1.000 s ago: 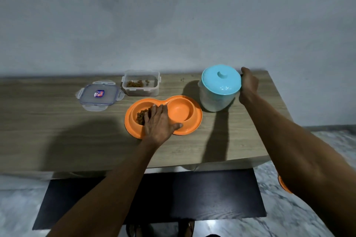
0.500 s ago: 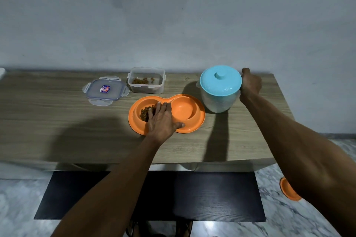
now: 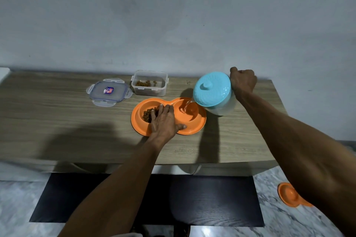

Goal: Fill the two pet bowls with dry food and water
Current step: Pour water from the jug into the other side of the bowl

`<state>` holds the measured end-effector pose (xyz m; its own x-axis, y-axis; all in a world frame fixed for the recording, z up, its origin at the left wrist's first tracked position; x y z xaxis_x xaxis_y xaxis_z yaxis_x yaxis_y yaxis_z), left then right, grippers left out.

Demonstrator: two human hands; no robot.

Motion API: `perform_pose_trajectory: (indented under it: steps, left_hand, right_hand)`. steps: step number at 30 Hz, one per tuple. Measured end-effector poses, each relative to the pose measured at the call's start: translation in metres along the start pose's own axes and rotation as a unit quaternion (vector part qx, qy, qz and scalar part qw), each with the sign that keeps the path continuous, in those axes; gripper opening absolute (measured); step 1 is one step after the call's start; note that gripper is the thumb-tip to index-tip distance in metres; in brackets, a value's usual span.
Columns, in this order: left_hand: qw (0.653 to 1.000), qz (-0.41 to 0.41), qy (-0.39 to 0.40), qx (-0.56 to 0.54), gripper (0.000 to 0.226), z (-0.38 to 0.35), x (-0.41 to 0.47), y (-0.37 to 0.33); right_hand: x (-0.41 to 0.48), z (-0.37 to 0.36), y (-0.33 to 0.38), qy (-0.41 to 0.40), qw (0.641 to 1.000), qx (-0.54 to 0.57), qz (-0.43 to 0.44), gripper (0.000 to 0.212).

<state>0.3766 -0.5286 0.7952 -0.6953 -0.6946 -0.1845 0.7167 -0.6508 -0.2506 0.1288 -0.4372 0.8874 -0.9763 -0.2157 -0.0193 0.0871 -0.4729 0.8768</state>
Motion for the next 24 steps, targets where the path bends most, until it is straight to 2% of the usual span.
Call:
perform_pose_trajectory:
  steps: [9, 24]
  left_hand:
    - [1.000, 0.005, -0.001, -0.007, 0.099, -0.002, 0.001, 0.000]
    - [1.000, 0.011, 0.007, -0.006, 0.099, 0.000, 0.000, -0.001]
  right_hand:
    - [-0.003, 0.003, 0.014, -0.003, 0.999, -0.022, 0.047, 0.045]
    - [0.000, 0.014, 0.015, -0.013, 0.999, -0.026, 0.046, 0.046]
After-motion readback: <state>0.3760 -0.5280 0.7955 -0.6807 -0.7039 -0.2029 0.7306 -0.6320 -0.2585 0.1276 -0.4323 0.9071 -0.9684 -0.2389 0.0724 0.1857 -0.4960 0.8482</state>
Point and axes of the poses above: each hand's wrist, its own x-axis towards the middle knuckle, its own z-axis out of the back of the hand, y = z × x, the point moved 3 cm from there along x, towards the middle knuckle, and after that the axes turned 6 degrees about x, right-handed, at the moved point
